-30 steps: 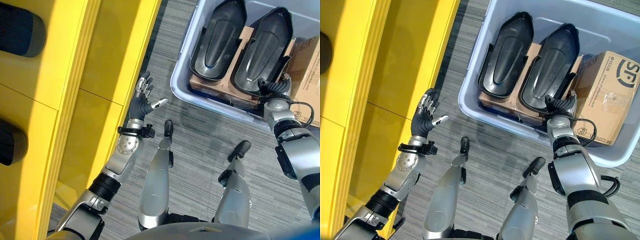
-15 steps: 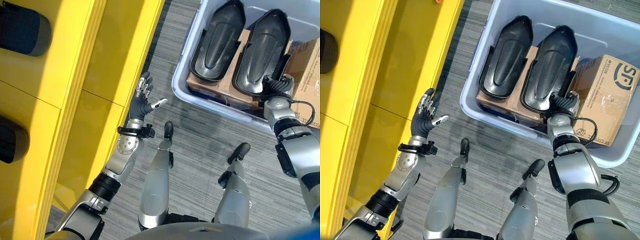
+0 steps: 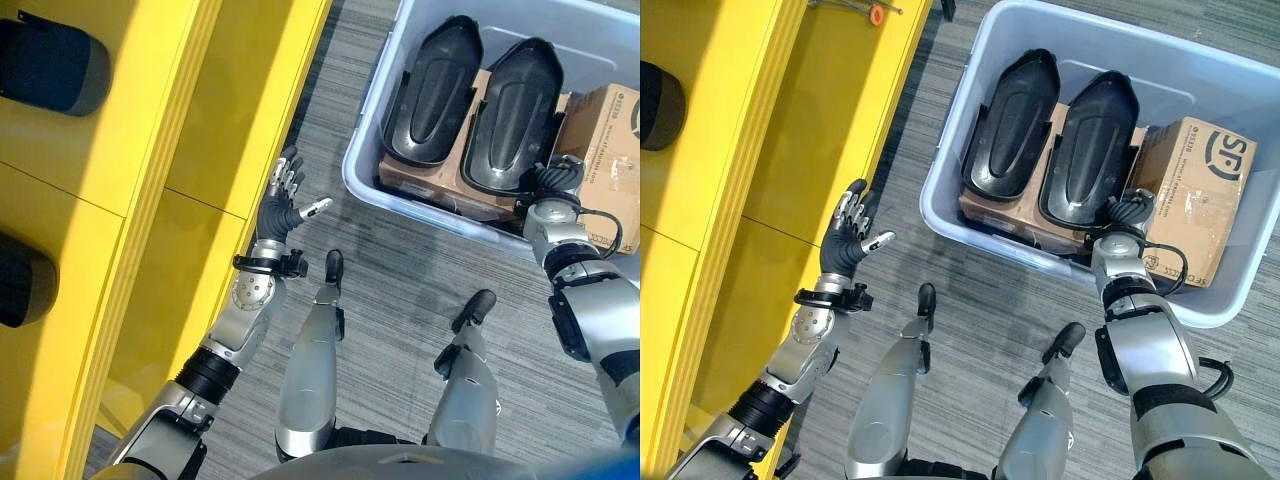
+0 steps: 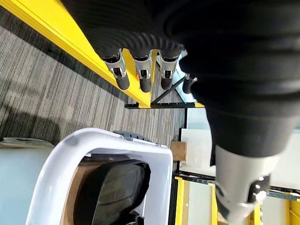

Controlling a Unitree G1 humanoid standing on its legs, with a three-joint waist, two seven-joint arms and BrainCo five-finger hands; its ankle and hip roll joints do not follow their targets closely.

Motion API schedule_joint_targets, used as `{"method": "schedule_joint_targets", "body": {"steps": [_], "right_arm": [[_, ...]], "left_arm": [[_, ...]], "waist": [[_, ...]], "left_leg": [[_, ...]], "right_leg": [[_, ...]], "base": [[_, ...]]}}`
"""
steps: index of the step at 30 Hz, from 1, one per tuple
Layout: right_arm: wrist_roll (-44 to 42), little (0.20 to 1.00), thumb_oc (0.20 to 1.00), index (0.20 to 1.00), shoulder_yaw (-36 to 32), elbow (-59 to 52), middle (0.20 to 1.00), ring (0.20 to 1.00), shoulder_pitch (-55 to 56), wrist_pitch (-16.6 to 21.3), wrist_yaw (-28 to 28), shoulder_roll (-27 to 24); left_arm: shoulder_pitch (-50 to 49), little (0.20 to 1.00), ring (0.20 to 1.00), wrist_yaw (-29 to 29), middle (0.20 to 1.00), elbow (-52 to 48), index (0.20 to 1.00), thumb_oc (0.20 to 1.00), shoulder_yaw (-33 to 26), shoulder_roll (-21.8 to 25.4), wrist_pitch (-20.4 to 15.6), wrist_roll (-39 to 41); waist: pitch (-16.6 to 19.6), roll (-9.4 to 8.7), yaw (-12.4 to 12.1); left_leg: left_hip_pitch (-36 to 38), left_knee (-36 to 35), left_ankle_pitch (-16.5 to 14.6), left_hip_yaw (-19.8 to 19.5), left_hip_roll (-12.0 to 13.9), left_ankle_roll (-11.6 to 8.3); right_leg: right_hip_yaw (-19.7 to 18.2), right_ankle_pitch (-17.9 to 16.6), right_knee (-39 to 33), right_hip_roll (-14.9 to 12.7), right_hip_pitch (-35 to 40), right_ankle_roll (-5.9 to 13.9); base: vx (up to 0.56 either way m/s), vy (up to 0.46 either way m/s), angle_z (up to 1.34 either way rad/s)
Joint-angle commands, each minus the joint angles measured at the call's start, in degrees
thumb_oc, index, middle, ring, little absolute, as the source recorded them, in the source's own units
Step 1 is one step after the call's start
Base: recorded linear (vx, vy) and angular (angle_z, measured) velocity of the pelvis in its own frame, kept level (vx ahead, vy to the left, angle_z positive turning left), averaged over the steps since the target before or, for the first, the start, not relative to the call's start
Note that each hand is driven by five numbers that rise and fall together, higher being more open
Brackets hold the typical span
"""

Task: Move parts from the plastic box to the shelf.

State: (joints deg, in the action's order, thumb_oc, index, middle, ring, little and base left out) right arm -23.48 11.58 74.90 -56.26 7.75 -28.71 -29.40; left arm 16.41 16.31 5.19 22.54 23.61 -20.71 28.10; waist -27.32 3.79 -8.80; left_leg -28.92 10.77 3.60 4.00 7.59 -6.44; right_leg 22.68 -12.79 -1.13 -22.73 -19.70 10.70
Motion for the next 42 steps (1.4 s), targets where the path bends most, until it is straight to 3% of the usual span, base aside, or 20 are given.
{"method": "schedule_joint_targets", "body": {"steps": [1,20,42], "right_arm": [[-2.21,0.200,0.200,0.200,-0.82,-1.92,0.200,0.200,1.47,2.18,-1.31,-0.99],[-4.29,0.200,0.200,0.200,-3.75,-15.82,0.200,0.200,7.05,6.35,-2.57,1.91],[-1.70,0.200,0.200,0.200,-4.98,-27.99,0.200,0.200,11.46,7.55,-3.36,3.12]], "left_arm": [[-1.40,1.000,1.000,-0.45,1.000,-4.44,1.000,1.000,-1.47,2.26,-2.50,0.38],[-4.78,1.000,1.000,-1.73,1.000,-4.51,1.000,1.000,-3.91,3.31,-1.84,1.45],[-8.17,1.000,1.000,-3.39,1.000,-4.01,1.000,1.000,-5.85,3.67,-0.75,1.98]], "waist": [[-0.83,-1.05,-0.07],[0.41,-2.24,1.74],[3.36,-3.35,2.93]], "left_leg": [[1.09,0.88,-2.18,4.19,1.22,0.03],[3.79,0.36,-1.72,4.42,2.20,-0.33],[7.40,-0.70,-1.19,4.61,3.62,-0.85]], "right_leg": [[-4.52,3.54,4.85,-0.61,3.73,1.81],[-5.74,4.09,5.87,0.10,4.61,1.30],[-6.76,5.14,6.32,1.24,6.25,0.67]], "base": [[0.00,0.000,0.00],[-0.01,-0.002,-0.02],[0.00,-0.007,-0.03]]}}
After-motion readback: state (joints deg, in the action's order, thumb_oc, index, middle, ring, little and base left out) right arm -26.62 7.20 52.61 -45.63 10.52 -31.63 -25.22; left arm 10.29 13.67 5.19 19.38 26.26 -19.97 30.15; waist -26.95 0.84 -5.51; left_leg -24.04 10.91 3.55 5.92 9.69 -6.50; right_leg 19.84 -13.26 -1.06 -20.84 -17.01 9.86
